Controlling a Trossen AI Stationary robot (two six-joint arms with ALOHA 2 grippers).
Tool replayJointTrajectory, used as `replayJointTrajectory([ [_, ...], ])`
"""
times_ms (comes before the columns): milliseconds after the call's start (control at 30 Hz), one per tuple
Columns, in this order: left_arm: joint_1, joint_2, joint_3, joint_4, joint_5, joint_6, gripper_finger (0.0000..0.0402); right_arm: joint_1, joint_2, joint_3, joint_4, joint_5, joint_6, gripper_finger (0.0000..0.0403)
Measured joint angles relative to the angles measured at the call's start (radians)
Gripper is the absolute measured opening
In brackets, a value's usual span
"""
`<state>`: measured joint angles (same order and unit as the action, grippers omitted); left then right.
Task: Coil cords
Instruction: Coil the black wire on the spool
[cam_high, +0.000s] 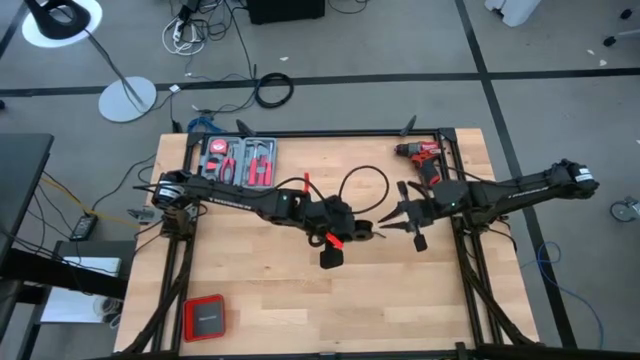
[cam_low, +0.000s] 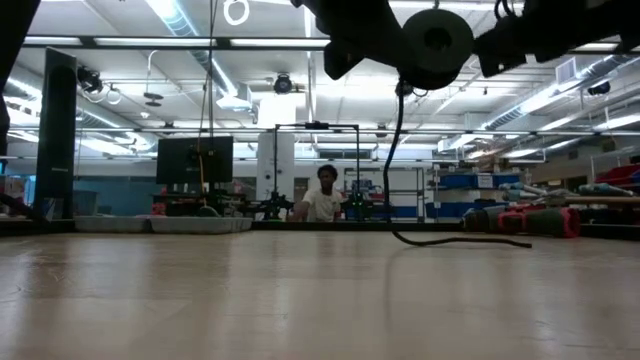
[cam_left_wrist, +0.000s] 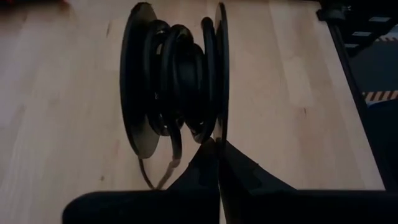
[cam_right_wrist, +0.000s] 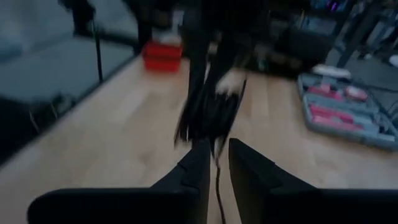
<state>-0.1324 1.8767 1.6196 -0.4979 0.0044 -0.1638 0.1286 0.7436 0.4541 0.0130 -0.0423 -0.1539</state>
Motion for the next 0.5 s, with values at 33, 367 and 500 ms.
replayJointTrajectory([
  [33, 0.0, 0.0, 0.0, 0.001, 0.0, 0.001, 0.0, -0.001, -0.002, 0.0, 0.029, -0.005, 0.018, 0.0056],
  [367, -0.001, 0.0, 0.0, 0.008, -0.009, 0.035, 0.0, -0.027, 0.072, 0.0, 0.178, -0.009, 0.117, 0.0066],
  [500, -0.001, 0.0, 0.0, -0.01, -0.04, 0.056, 0.0, -0.039, 0.101, 0.0, 0.225, -0.031, 0.147, 0.008],
])
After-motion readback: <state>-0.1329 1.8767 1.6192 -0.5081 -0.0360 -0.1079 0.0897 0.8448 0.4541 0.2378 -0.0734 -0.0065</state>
